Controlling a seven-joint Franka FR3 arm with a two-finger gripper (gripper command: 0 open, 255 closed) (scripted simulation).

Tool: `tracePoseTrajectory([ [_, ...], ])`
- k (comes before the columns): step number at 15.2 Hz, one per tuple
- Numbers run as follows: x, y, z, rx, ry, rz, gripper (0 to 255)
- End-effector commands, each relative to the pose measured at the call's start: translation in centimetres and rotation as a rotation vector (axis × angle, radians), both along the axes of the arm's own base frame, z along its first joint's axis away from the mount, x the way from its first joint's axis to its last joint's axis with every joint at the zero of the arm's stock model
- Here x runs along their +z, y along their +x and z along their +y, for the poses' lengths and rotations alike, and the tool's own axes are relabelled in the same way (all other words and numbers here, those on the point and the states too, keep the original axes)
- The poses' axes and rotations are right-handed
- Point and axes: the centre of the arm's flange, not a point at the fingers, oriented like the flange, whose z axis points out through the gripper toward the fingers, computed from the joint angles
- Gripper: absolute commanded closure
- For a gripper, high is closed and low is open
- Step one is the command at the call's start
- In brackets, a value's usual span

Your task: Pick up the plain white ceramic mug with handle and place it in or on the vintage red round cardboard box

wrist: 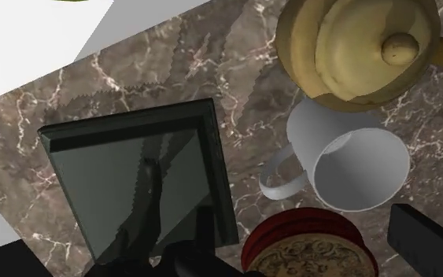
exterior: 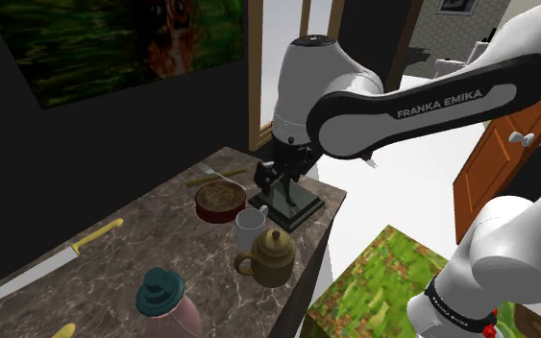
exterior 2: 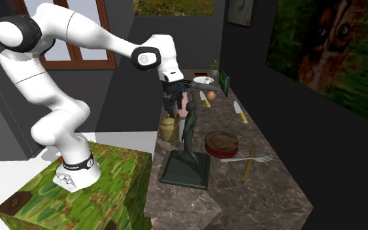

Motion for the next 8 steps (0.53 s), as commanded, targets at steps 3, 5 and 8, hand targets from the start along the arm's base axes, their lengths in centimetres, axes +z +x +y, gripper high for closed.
tracePoseTrajectory([
  [3, -3.0, 1.3, 4.4, 0.000, 0.001, 0.001, 0],
  [5, -4.4, 2.0, 6.5, 0.000, 0.001, 0.001, 0],
  [8, -6.6, 3.1, 9.6, 0.000, 0.001, 0.003, 0],
])
